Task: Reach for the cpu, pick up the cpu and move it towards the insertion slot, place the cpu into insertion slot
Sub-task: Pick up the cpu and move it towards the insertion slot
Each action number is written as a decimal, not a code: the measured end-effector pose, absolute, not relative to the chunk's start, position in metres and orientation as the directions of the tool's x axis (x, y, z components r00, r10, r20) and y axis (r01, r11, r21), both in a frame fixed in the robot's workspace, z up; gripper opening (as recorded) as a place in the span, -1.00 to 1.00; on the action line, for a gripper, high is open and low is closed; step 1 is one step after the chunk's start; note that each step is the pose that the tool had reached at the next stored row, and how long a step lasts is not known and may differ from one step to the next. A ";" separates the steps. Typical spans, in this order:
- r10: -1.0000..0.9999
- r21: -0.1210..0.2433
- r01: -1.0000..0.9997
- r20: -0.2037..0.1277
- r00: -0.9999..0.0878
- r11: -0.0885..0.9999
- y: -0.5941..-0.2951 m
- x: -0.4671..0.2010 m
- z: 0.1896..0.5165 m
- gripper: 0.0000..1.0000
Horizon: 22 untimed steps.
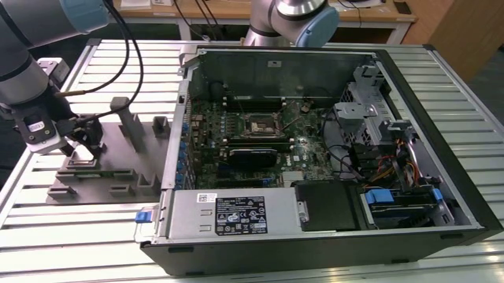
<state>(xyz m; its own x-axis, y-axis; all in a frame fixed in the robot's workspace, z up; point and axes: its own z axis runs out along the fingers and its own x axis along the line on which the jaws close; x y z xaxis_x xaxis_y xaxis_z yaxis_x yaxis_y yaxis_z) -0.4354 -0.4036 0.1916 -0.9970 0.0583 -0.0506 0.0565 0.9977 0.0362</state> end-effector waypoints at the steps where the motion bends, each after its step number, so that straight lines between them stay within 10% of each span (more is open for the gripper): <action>1: 0.058 0.036 0.057 -0.051 -0.997 0.998 -0.404 -0.435 0.192 0.21; 22: 0.058 0.035 0.057 -0.028 -0.998 0.998 -0.401 -0.432 0.186 0.36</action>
<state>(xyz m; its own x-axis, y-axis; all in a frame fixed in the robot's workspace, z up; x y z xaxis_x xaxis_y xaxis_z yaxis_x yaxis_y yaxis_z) -0.4325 -0.4013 0.1856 -0.9979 0.0583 -0.0282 0.0573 0.9977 0.0350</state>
